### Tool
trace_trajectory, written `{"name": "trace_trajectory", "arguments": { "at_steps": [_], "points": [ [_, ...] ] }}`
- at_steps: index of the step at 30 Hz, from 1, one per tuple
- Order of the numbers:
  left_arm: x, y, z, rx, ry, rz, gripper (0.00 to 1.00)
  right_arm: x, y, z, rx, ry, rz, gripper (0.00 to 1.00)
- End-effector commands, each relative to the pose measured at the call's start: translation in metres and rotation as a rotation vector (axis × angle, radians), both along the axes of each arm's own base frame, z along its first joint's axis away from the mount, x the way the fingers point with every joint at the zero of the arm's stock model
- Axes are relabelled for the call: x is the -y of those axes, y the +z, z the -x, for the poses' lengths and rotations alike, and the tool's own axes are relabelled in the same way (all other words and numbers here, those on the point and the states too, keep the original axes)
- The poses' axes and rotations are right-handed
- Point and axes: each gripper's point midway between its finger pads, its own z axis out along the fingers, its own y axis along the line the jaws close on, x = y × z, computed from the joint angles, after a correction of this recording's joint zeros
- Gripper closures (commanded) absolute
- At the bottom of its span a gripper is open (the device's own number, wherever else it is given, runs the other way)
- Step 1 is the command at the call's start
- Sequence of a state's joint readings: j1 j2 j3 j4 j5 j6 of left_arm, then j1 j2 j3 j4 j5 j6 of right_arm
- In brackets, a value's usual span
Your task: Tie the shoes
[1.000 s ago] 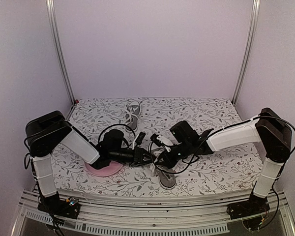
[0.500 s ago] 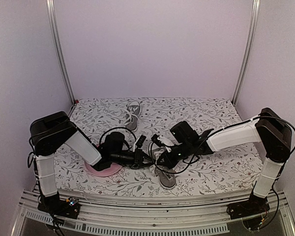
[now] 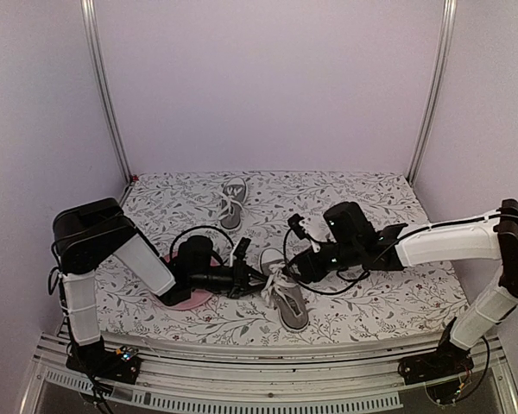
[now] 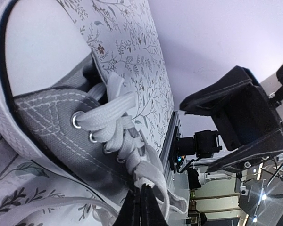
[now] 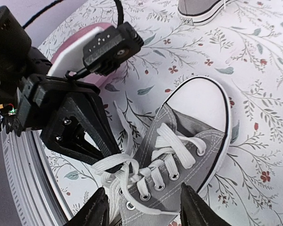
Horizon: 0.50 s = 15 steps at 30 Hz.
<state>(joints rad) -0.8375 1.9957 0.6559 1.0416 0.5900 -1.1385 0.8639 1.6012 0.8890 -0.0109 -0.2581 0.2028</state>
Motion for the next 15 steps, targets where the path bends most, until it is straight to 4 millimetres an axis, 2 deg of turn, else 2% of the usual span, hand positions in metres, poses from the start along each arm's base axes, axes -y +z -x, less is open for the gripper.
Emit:
{"name": "trace_trajectory", "arguments": {
  "at_steps": [1, 3, 7, 15],
  "points": [
    [0.007, 0.024, 0.0, 0.004, 0.028, 0.078, 1.0, 0.007, 0.026, 0.003, 0.028, -0.137, -0.058, 0.47],
    [0.01, 0.026, 0.002, 0.001, 0.025, 0.086, 1.0, 0.003, 0.026, 0.013, 0.019, -0.171, -0.05, 0.48],
    [0.011, 0.026, 0.004, -0.018, 0.026, 0.096, 1.0, -0.012, 0.012, 0.035, -0.02, -0.22, -0.014, 0.5],
    [0.01, 0.022, 0.006, -0.04, 0.033, 0.091, 1.0, -0.045, -0.029, 0.052, -0.06, -0.244, 0.074, 0.55]
  ]
}}
